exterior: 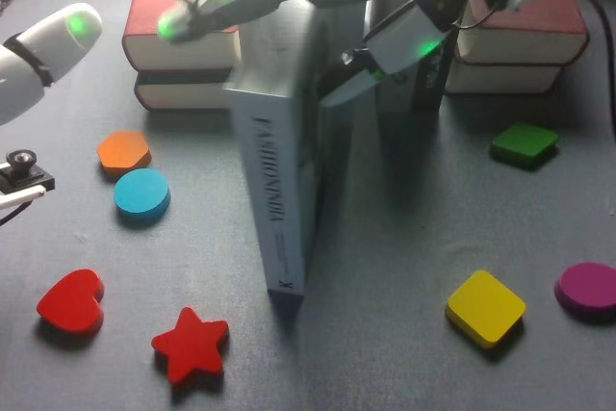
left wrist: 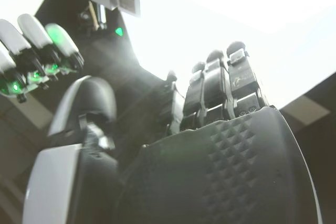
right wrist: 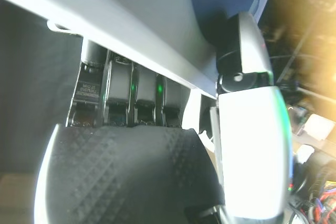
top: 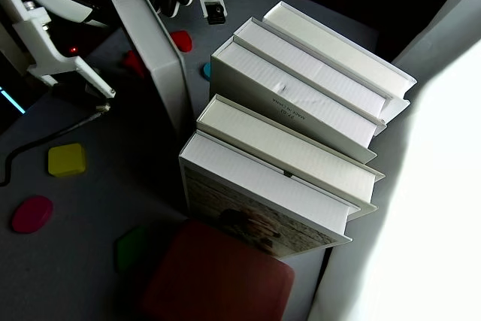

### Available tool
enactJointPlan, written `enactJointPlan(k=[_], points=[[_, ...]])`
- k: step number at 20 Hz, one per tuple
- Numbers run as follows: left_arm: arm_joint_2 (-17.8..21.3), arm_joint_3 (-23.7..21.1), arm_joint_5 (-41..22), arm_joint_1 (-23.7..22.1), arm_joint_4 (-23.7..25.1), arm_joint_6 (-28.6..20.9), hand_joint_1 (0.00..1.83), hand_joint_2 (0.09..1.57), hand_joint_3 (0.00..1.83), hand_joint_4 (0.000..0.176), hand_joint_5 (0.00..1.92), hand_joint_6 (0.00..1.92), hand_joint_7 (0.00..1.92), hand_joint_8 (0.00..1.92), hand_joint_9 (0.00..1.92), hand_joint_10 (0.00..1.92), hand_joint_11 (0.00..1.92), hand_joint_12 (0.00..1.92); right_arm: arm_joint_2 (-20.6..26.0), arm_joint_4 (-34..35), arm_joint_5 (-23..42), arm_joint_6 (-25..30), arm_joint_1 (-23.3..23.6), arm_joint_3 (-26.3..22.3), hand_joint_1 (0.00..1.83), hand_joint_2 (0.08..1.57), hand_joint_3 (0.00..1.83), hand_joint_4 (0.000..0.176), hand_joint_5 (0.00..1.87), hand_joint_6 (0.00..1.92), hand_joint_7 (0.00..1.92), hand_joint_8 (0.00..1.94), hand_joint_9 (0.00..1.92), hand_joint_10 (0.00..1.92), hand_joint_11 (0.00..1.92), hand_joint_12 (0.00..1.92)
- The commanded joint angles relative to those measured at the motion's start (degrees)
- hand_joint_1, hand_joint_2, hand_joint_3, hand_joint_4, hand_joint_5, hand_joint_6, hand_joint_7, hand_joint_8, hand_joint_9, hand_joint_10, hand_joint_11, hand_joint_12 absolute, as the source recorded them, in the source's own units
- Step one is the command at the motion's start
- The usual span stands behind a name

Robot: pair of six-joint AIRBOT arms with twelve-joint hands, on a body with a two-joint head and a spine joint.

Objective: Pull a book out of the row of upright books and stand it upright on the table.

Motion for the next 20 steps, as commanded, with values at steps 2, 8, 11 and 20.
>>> enactJointPlan(k=[2,8,11,20], points=[[-0.25,0.2,-6.68,-0.37,-0.95,-0.49,0.27,1.08,0.0,0.095,0.04,0.0,0.0,0.0,0.0,0.0,0.0,0.42,-0.7,6.31,-2.26,-0.21,0.54,1.54,0.81,1.06,0.0,0.044,0.07,0.01,0.14,0.0,0.2,0.2,0.0,0.8],[-0.28,0.2,-6.8,-0.35,-0.97,-0.51,0.42,1.29,0.02,0.074,0.1,0.01,0.0,0.0,0.0,0.0,0.0,0.0,0.31,6.99,-2.7,-0.21,0.38,1.5,0.81,0.99,0.0,0.052,0.0,0.0,0.0,0.0,0.0,0.0,0.0,0.02],[-0.28,0.13,-6.87,-0.35,-1.0,-0.55,0.44,1.32,0.01,0.1,0.1,0.0,0.0,0.0,0.0,0.0,0.0,0.0,2.51,9.38,-2.27,-0.76,0.39,0.73,0.68,0.94,0.0,0.046,0.0,0.0,0.0,0.0,0.0,0.0,0.0,0.0],[0.04,-0.43,-7.96,0.5,-2.02,-0.75,0.41,1.32,0.0,0.085,0.09,0.01,0.0,0.0,0.0,0.0,0.0,0.0,16.48,31.32,-1.99,-16.58,-0.78,-5.88,0.31,1.17,0.07,0.0,0.0,0.0,0.0,0.0,0.0,0.0,0.0,0.0]])
